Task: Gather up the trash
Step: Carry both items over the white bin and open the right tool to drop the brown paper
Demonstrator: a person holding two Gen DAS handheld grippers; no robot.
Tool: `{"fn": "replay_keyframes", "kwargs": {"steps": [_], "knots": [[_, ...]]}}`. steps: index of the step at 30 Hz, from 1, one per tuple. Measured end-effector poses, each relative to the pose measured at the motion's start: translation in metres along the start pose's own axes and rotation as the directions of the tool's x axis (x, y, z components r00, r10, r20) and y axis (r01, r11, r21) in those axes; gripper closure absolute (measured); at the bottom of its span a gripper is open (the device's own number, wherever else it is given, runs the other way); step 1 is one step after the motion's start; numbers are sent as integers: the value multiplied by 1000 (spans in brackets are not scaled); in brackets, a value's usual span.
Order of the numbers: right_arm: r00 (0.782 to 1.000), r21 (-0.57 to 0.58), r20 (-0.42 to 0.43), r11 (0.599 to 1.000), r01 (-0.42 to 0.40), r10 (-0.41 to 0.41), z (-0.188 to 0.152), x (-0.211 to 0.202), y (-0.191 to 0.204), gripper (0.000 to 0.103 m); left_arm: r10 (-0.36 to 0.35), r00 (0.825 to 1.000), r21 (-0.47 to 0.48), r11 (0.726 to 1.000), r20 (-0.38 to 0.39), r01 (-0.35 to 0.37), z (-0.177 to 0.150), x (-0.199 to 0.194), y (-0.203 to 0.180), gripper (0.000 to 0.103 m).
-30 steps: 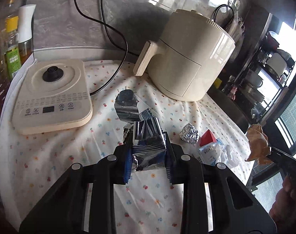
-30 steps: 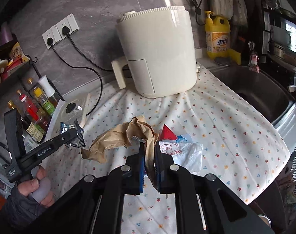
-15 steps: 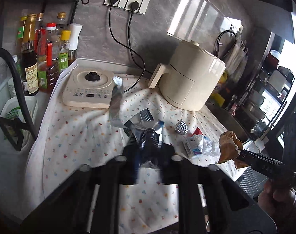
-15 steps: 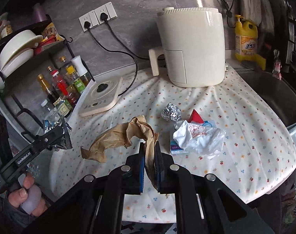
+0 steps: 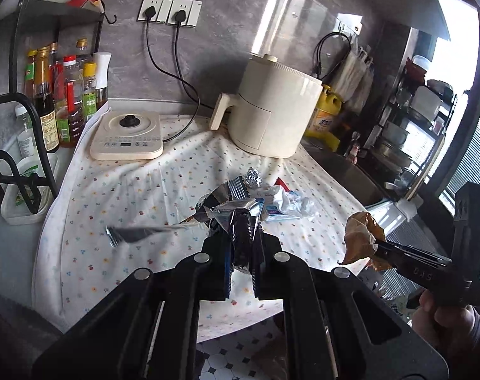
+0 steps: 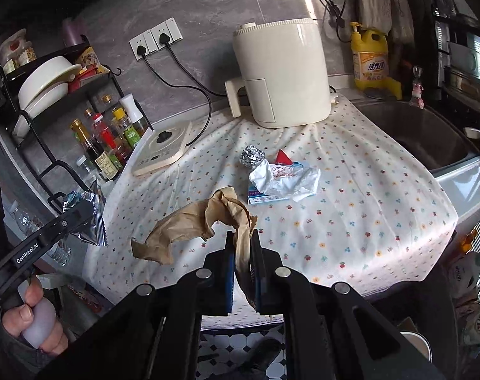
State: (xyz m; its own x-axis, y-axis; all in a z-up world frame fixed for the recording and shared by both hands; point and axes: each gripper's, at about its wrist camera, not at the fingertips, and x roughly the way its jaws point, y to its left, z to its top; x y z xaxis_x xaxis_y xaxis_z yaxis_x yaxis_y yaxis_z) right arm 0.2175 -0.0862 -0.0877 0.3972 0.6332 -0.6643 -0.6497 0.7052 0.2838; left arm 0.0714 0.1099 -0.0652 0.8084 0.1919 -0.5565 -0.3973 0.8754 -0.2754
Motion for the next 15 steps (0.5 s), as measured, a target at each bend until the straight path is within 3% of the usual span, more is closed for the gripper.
{"fn": "replay_keyframes", "kwargs": {"steps": [15], "knots": [[998, 99, -33, 994, 55, -52, -67, -41, -62, 93, -38, 995, 55, 998, -97, 43, -56, -8, -67, 93]]}}
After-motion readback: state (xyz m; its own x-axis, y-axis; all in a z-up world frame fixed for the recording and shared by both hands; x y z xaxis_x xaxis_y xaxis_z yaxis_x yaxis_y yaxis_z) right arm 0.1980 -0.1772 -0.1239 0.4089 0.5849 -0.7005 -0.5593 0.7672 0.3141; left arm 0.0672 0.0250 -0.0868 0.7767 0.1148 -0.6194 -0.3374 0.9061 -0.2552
